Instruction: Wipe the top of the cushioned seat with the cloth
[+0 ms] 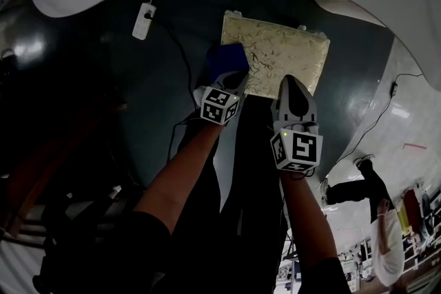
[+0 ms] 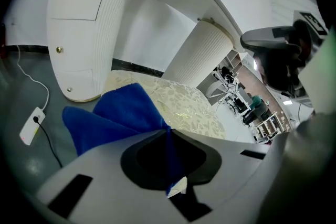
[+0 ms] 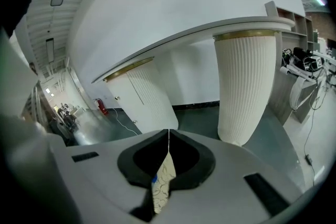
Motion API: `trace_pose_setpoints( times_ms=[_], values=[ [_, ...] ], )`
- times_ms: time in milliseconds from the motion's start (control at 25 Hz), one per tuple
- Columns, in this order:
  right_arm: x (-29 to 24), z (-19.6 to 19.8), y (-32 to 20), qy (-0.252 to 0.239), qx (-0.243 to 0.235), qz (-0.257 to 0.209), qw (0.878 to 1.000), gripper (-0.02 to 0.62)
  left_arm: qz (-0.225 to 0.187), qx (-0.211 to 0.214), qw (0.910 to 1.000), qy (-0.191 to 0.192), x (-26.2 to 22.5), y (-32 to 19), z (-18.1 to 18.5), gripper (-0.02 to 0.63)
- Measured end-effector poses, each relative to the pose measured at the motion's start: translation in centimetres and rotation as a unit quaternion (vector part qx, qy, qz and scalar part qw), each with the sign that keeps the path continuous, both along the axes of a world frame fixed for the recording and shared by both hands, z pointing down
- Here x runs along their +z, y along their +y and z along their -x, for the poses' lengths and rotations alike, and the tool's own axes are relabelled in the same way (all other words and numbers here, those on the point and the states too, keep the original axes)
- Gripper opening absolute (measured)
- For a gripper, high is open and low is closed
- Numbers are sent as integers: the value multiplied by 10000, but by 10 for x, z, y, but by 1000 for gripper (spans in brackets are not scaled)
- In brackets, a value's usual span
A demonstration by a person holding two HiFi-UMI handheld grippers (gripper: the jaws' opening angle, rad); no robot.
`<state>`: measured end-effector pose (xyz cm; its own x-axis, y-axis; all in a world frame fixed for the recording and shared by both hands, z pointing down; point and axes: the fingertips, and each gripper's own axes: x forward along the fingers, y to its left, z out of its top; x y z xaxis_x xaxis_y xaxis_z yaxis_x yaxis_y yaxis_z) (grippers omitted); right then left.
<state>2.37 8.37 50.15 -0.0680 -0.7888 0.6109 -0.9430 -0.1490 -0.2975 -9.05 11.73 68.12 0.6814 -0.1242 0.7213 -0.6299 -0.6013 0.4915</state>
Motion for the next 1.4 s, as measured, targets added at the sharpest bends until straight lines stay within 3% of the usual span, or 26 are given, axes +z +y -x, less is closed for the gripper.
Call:
trace_pose_setpoints(
  times_ms=[520,760,1400],
  values=[
    [-1,-38,23,282,366,-77,9989,37,-136,223,9995,-150,1,10,-21,35],
    [3,-51,37,263,554,-22,9981,36,22,575,9983,-84,1,26,-49,35],
    [13,-88,55,164,933,91,9955,37,282,895,9956,19,1,49,-91,35]
  ],
)
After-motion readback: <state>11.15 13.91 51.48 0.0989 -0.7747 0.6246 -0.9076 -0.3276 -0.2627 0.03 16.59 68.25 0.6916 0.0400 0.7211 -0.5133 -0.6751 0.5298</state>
